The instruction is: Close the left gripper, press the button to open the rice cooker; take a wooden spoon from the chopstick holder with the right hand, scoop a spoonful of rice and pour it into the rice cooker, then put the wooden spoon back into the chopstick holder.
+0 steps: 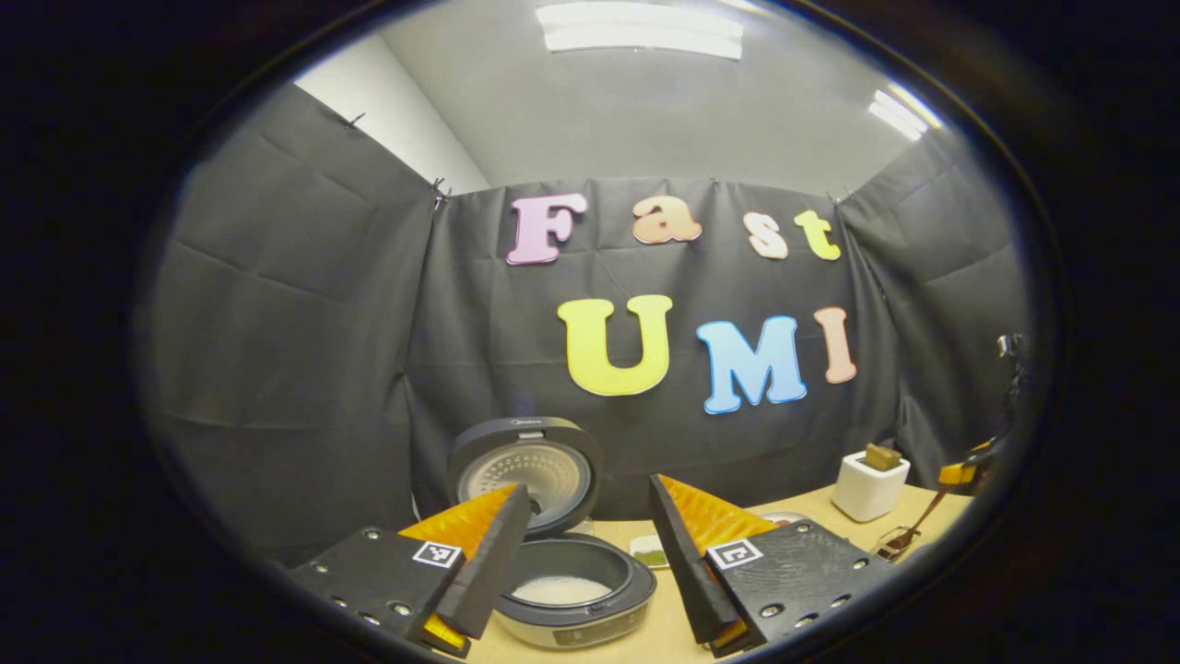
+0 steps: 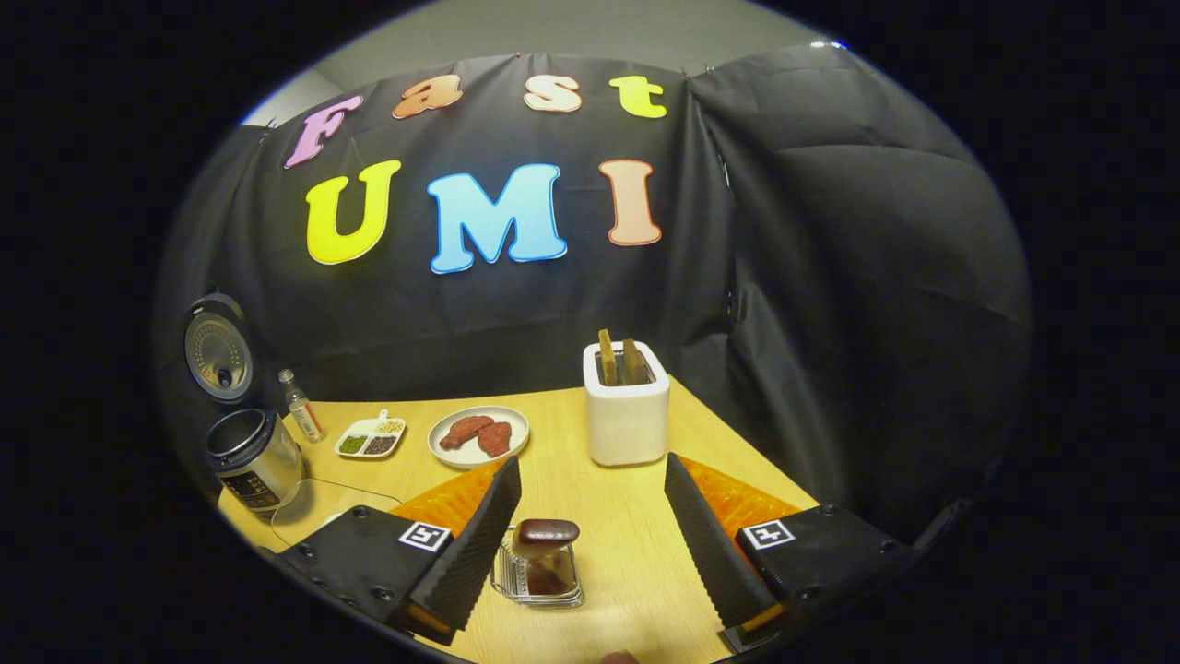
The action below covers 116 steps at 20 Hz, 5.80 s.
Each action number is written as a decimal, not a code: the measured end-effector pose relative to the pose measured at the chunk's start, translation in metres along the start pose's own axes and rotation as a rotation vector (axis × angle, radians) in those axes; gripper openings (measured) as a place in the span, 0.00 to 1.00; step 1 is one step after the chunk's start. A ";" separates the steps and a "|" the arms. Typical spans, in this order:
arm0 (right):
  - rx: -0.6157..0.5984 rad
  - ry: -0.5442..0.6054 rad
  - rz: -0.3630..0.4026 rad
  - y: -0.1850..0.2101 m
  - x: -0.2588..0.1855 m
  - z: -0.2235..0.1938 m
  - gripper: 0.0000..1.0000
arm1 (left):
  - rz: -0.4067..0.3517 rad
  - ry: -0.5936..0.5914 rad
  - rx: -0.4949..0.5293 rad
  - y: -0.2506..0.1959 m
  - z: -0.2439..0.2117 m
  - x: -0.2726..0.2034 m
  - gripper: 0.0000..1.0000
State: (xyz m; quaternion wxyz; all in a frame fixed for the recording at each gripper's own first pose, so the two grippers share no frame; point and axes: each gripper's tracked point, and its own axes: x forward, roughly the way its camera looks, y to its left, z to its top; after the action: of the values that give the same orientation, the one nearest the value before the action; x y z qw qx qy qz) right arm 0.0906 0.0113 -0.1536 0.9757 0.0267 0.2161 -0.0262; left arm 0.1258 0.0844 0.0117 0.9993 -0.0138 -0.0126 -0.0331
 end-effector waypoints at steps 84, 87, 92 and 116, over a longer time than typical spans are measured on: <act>-0.094 -0.067 0.137 0.038 -0.076 0.018 0.98 | 0.062 0.370 -0.047 -0.006 -0.201 0.092 0.81; -0.102 -0.066 0.138 0.039 -0.076 0.017 0.98 | 0.061 0.387 -0.030 -0.008 -0.216 0.086 0.84; -0.103 -0.066 0.138 0.038 -0.077 0.018 0.98 | 0.064 0.389 -0.012 -0.011 -0.231 0.080 0.81; -0.049 -0.267 0.319 0.013 -0.125 0.046 0.98 | 0.075 0.043 -0.018 -0.119 -0.014 -0.102 0.83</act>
State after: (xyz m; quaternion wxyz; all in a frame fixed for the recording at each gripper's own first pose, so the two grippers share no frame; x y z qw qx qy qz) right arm -0.0020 0.0262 -0.0589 0.9878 0.0330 0.0787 0.1306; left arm 0.0166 -0.0276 -0.0021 0.9997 -0.0227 0.0099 0.0040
